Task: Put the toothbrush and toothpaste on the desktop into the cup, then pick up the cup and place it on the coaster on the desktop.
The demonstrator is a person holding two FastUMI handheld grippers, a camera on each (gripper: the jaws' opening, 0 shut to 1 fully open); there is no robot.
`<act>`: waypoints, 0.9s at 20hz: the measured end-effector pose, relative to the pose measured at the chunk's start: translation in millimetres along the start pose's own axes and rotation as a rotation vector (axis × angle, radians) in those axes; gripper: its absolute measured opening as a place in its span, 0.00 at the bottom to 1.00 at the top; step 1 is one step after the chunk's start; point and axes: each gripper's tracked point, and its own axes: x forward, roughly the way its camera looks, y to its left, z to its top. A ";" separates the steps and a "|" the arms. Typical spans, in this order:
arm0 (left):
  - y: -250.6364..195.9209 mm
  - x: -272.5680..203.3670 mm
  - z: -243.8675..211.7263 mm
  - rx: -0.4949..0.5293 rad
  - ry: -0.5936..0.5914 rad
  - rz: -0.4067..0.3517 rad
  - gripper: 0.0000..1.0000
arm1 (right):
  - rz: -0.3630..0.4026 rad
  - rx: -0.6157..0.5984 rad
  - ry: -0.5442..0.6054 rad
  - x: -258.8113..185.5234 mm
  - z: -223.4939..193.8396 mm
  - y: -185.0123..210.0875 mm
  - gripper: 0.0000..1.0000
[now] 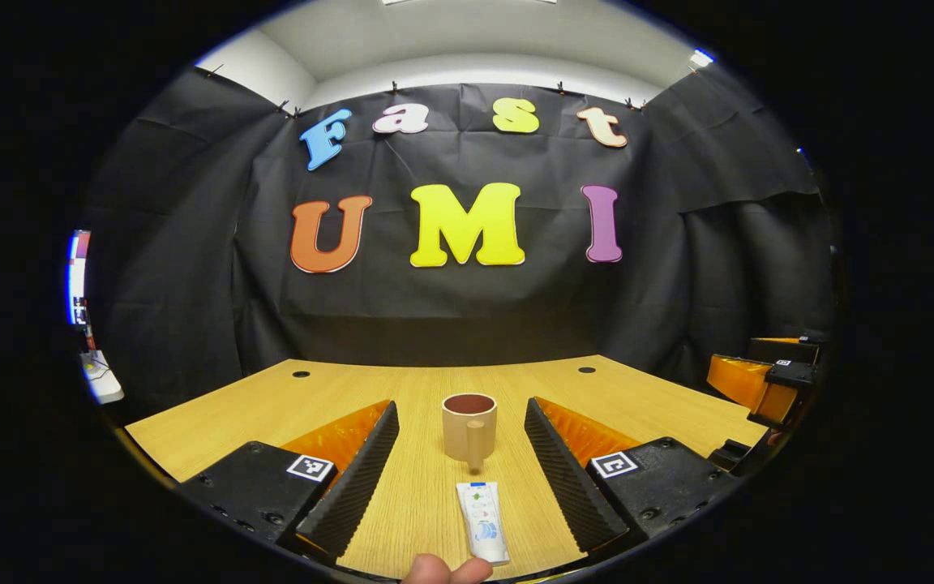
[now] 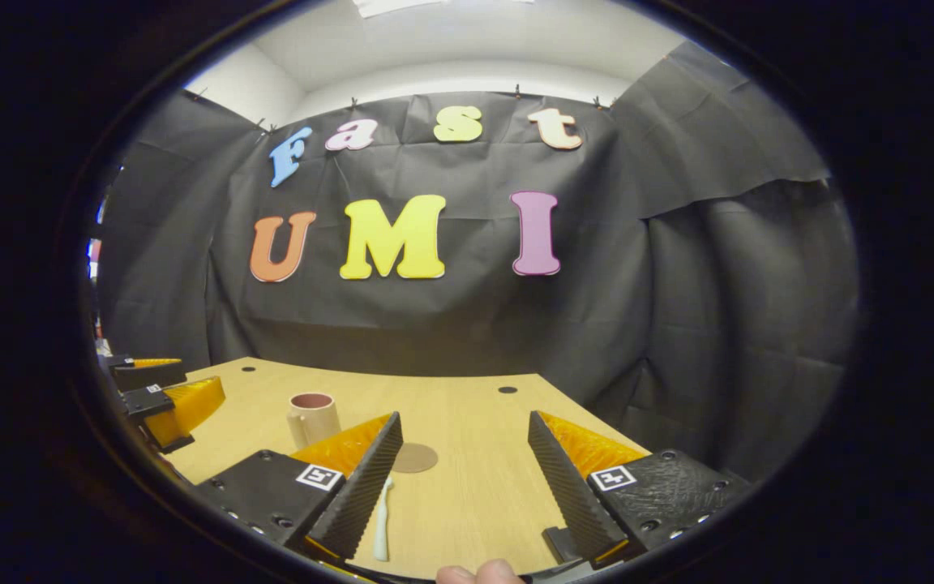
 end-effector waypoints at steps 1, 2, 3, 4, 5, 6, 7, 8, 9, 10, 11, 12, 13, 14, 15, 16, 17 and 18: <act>-0.3 1.2 -3.8 0.000 0.012 0.002 0.99 | 0.006 -0.006 0.003 -0.4 -1.6 0.8 0.95; -1.7 2.2 -9.0 -0.002 0.028 0.001 0.99 | 0.012 -0.013 0.008 -0.2 -5.2 1.4 0.95; -3.8 3.5 -15.7 -0.003 0.050 -0.003 0.99 | 0.017 -0.017 0.015 0.0 -8.4 1.3 0.95; -5.6 4.3 -22.6 -0.008 0.072 -0.005 0.99 | 0.023 -0.013 0.023 0.1 -13.7 0.8 0.95; -5.6 3.2 -29.2 -0.019 0.096 -0.007 0.99 | 0.031 -0.002 0.035 1.2 -18.6 0.5 0.95; -6.3 4.0 -34.7 -0.029 0.122 -0.010 0.99 | 0.037 0.009 0.050 3.1 -23.6 0.4 0.95; -9.1 5.0 -45.4 -0.037 0.163 -0.019 0.99 | 0.041 0.019 0.065 5.5 -29.4 -0.2 0.95; -12.5 4.4 -53.8 -0.038 0.201 -0.031 0.99 | 0.045 0.028 0.079 7.1 -33.9 -0.6 0.95; -13.4 3.0 -59.6 -0.034 0.232 -0.035 1.00 | 0.049 0.034 0.097 8.2 -40.9 -1.0 0.95; -13.1 2.2 -64.8 -0.030 0.255 -0.035 1.00 | 0.051 0.043 0.107 9.4 -45.3 -2.1 0.95; -14.1 1.6 -70.5 -0.028 0.277 -0.038 1.00 | 0.051 0.051 0.118 9.7 -50.6 -3.3 0.95; -15.5 1.4 -79.0 -0.030 0.306 -0.043 0.99 | 0.051 0.054 0.128 10.0 -54.8 -4.7 0.95; -17.8 0.9 -89.8 -0.036 0.340 -0.049 1.00 | 0.049 0.055 0.135 10.0 -58.9 -6.8 0.95; -21.0 0.7 -99.9 -0.045 0.377 -0.055 1.00 | 0.044 0.057 0.138 10.8 -60.3 -8.8 0.95; -23.3 0.4 -108.1 -0.058 0.411 -0.065 1.00 | 0.041 0.061 0.140 11.4 -62.9 -11.1 0.95; -25.4 -0.5 -115.2 -0.073 0.443 -0.068 1.00 | 0.041 0.067 0.146 11.9 -64.0 -12.2 0.95; -26.6 -1.0 -120.2 -0.087 0.465 -0.069 1.00 | 0.047 0.080 0.148 12.5 -65.3 -11.6 0.94; -27.1 -0.5 -125.3 -0.098 0.485 -0.068 1.00 | 0.052 0.093 0.149 12.1 -65.3 -10.9 0.94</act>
